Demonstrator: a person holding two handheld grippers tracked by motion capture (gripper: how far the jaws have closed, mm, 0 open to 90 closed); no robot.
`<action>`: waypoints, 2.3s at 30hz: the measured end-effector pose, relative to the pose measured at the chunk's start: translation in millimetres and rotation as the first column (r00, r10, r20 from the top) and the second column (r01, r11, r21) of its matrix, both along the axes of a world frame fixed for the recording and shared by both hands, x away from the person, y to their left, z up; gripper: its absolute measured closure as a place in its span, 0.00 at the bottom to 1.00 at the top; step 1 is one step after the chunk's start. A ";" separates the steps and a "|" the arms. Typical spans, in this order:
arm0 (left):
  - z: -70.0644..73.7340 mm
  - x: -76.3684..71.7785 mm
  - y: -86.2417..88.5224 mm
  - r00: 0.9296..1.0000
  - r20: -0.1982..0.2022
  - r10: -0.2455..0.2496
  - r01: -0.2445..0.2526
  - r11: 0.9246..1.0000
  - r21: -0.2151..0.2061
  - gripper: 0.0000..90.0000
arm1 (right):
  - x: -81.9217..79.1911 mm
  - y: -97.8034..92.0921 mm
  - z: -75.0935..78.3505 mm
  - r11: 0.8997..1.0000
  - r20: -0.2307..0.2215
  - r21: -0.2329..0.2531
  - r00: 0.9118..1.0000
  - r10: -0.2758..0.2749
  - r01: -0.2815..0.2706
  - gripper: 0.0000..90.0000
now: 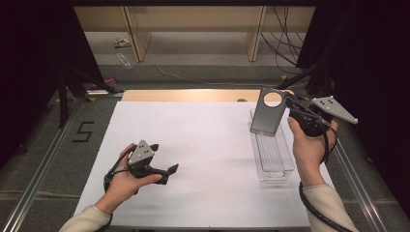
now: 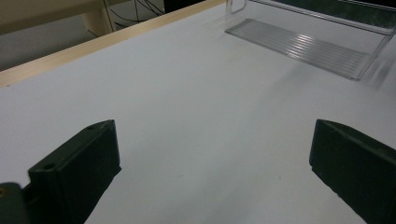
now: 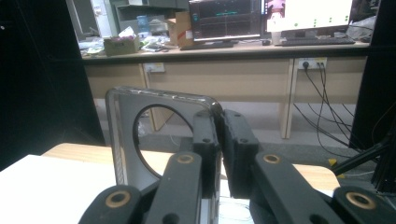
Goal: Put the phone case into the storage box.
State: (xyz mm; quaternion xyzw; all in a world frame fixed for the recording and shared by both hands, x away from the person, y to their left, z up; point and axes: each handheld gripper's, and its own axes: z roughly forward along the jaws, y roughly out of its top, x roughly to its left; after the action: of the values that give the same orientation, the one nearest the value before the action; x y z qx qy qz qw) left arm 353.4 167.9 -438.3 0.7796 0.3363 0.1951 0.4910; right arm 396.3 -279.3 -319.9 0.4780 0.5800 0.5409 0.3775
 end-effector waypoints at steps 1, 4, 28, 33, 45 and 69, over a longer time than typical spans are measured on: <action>0.0 0.0 -0.1 1.000 0.000 0.000 0.000 1.000 0.000 0.01 | 0.1 -0.1 0.0 1.000 0.001 0.000 1.000 -0.001 0.001 0.94; 0.0 -0.1 -0.1 1.000 0.001 0.000 0.000 1.000 0.000 0.01 | 0.5 -0.5 -0.2 1.000 -0.001 -0.003 1.000 -0.003 0.003 0.94; 0.0 -0.1 -0.2 1.000 0.000 -0.001 0.001 1.000 -0.001 0.01 | 4.1 -6.3 -2.3 0.999 0.008 -0.026 1.000 -0.030 0.031 0.94; 0.1 0.0 0.0 1.000 0.000 -0.001 0.001 1.000 -0.001 0.01 | 5.0 -7.6 -2.7 0.999 0.008 -0.027 0.999 -0.034 0.034 0.94; 0.2 0.1 -0.3 1.000 0.001 -0.003 0.003 1.000 0.000 0.01 | 8.0 -7.2 -4.5 0.999 0.007 -0.033 0.999 -0.033 0.033 0.94; 0.0 0.0 -0.5 1.000 -0.001 -0.004 0.004 1.000 0.000 0.01 | 14.8 -11.6 -5.7 0.998 0.009 -0.037 0.999 -0.048 0.048 0.94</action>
State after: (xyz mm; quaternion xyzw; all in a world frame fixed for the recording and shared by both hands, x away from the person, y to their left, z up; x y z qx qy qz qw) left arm 353.4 167.4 -438.4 0.7804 0.3350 0.1939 0.4911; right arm 411.1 -290.9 -325.6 0.4823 0.5768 0.5228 0.4017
